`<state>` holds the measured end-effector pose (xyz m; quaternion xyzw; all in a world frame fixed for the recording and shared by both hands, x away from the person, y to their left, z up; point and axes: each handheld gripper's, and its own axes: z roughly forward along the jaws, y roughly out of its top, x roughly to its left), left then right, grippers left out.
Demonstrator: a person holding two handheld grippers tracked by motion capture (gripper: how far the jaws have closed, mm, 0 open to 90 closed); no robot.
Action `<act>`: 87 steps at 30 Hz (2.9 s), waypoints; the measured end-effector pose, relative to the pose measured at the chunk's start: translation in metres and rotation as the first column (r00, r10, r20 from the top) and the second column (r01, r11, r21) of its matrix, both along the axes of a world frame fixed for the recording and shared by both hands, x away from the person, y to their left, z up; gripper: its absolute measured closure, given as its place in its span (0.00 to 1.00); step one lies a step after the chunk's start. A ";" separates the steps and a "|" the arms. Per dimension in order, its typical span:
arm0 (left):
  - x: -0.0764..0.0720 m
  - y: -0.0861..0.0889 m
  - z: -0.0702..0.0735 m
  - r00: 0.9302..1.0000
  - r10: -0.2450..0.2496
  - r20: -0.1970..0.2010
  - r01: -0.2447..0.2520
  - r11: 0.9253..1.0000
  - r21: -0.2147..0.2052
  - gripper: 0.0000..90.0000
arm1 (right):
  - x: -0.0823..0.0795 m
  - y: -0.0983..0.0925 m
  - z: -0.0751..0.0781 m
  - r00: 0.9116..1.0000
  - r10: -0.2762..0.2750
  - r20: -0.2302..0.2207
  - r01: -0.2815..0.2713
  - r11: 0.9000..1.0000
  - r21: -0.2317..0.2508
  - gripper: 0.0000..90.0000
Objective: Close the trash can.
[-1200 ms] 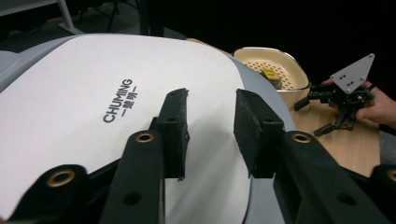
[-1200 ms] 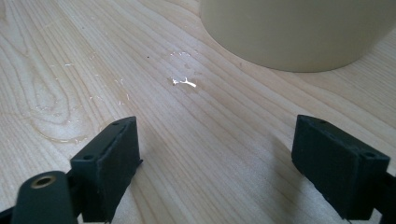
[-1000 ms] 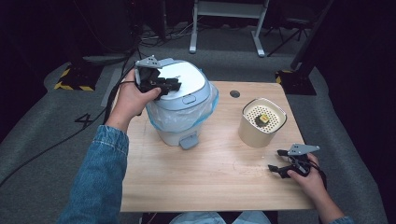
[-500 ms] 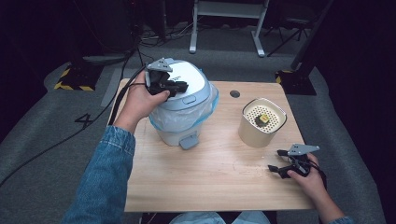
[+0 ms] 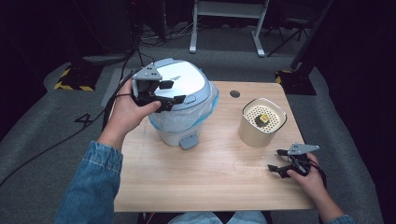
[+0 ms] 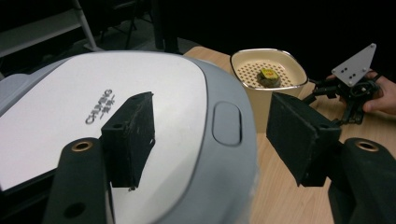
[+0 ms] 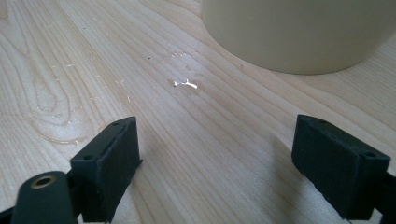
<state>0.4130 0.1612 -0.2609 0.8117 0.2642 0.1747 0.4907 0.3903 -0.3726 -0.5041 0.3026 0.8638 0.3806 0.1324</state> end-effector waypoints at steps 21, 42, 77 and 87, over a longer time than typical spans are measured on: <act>-0.080 0.037 -0.036 0.997 0.081 0.005 -0.082 0.992 0.093 0.31 | 0.003 0.002 0.000 1.000 0.005 0.002 -0.005 1.000 -0.001 0.17; -0.093 0.050 -0.124 0.979 0.182 -0.096 -0.162 0.969 0.184 0.31 | 0.003 0.002 0.000 1.000 0.004 0.002 -0.004 1.000 -0.002 0.17; -0.079 0.077 -0.244 0.939 0.258 -0.228 -0.204 0.950 0.237 0.18 | 0.003 0.002 0.000 1.000 0.004 0.002 -0.004 1.000 -0.002 0.17; -0.066 0.082 -0.244 0.955 0.168 -0.243 -0.106 0.963 0.249 0.07 | 0.002 0.002 0.000 1.000 0.003 0.003 -0.003 1.000 -0.003 0.17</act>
